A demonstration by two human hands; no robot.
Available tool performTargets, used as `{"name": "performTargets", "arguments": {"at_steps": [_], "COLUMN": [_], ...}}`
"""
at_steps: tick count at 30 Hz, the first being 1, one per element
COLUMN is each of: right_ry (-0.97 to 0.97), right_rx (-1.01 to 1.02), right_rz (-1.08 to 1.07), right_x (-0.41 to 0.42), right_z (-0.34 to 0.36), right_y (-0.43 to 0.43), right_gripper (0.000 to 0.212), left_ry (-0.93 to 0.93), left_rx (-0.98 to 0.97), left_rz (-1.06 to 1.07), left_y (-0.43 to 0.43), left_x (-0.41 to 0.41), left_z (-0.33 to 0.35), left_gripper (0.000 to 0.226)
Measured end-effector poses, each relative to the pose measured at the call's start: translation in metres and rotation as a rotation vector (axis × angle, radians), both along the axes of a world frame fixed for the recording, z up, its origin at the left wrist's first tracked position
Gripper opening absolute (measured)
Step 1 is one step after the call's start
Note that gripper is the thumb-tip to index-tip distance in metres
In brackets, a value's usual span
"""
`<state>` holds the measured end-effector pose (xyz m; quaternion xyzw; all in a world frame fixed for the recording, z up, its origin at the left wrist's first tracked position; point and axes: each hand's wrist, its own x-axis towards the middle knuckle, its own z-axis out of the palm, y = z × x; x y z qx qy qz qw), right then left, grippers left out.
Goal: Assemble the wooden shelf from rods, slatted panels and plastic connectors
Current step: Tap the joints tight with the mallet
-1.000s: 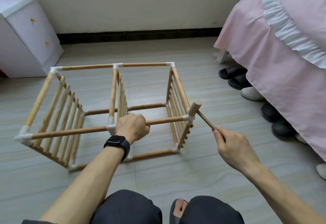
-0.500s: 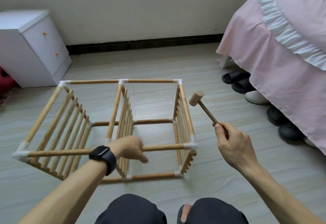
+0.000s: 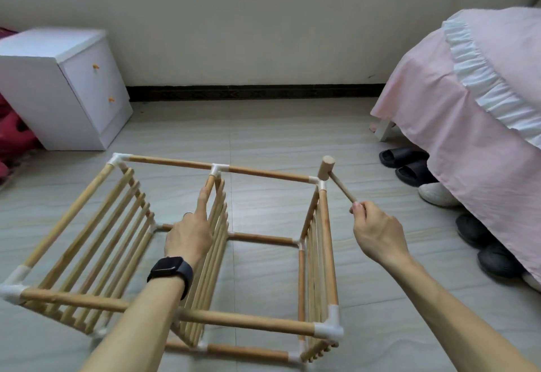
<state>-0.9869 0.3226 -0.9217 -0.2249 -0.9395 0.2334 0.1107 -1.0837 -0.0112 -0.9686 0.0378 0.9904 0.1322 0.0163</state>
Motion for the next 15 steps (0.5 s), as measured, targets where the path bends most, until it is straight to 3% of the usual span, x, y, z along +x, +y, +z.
{"name": "performTargets", "arguments": {"at_steps": [5,6,9,10,13,15], "right_ry": [0.509,0.477,-0.142,-0.205,0.222,0.177], "right_rx": [-0.029,-0.011,0.116,0.123,0.014,0.062], "right_rz": [-0.039,-0.025,0.013,0.005,-0.033,-0.028], "right_x": [-0.014,-0.017,-0.028,-0.03,-0.031,-0.031], "right_z": [0.011,0.009,0.0,-0.001,0.0,0.0], "right_y": [-0.004,-0.004,0.002,0.005,0.004,0.004], "right_gripper": [0.03,0.03,0.035,0.037,0.033,0.032], "left_ry": [0.013,0.009,0.001,-0.005,0.001,0.002], "left_rx": [0.017,0.027,0.054,0.062,0.061,0.061], "left_rz": [0.01,0.009,0.003,0.009,0.023,0.021], "left_y": [0.0,0.0,-0.001,-0.001,-0.001,0.0], "left_x": [-0.004,-0.004,-0.004,-0.004,-0.005,-0.005], "left_z": [-0.001,-0.002,-0.001,-0.001,-0.002,-0.003], "left_gripper": [0.113,0.113,0.11,0.109,0.106,0.104]}}
